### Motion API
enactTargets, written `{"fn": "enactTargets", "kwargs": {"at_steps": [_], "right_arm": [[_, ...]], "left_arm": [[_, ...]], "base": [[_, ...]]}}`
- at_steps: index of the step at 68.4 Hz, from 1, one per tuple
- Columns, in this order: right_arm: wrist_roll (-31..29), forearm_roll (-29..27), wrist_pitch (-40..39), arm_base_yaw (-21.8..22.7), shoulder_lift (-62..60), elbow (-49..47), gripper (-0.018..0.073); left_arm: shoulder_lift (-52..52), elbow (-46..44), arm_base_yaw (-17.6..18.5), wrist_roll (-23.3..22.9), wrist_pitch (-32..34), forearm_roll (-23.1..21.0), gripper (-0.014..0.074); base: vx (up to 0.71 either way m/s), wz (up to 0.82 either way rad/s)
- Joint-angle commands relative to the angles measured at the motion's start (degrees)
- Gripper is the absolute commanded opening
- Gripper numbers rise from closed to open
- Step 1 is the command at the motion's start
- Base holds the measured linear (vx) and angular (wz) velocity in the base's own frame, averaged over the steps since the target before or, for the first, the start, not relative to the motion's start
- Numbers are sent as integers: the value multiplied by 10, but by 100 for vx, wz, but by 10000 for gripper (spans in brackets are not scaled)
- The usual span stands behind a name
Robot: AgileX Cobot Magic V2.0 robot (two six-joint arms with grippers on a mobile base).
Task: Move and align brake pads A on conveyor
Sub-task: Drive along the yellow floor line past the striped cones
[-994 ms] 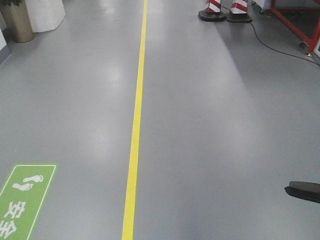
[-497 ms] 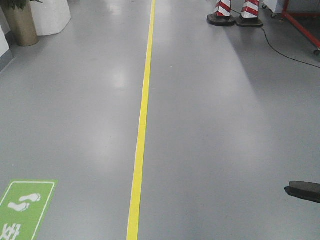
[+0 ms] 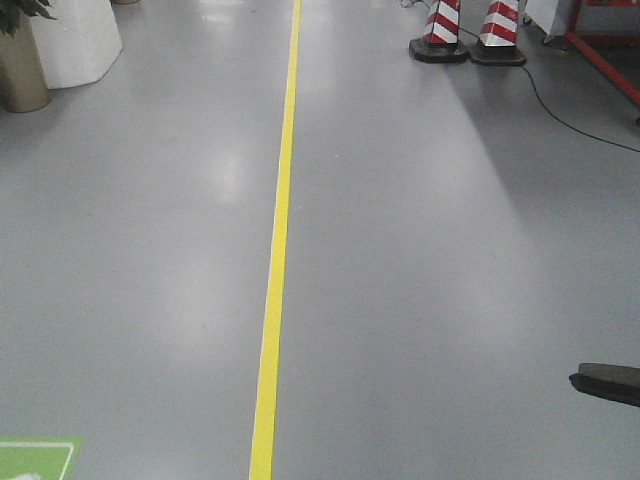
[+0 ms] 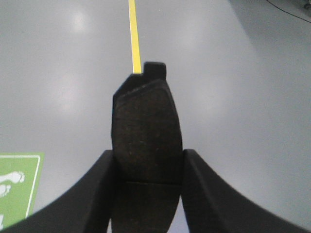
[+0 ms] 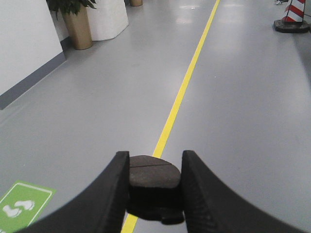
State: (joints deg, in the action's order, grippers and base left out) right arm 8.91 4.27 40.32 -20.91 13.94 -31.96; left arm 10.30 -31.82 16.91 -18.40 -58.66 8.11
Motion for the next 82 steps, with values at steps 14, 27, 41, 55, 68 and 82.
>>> {"fn": "enactTargets", "kwargs": {"at_steps": [14, 27, 41, 55, 68, 82], "right_arm": [[-3, 5, -58, 3, 7, -15, -4], [-3, 5, -59, 3, 7, -15, -4], [-3, 5, -59, 3, 7, -15, -4], [-3, 5, -59, 3, 7, -15, -4], [-3, 5, -59, 3, 7, -15, -4], [-3, 5, -58, 3, 7, -15, -4]], "left_arm": [[9, -16, 2, -1, 49, 4, -6], [9, -16, 2, -1, 49, 4, -6], [9, -16, 2, -1, 49, 4, -6], [9, -16, 2, -1, 49, 4, -6], [9, -16, 2, -1, 49, 4, -6], [9, -16, 2, -1, 49, 4, -6]], "base": [[58, 1], [61, 0], [62, -2], [64, -6], [65, -9], [66, -10]]}}
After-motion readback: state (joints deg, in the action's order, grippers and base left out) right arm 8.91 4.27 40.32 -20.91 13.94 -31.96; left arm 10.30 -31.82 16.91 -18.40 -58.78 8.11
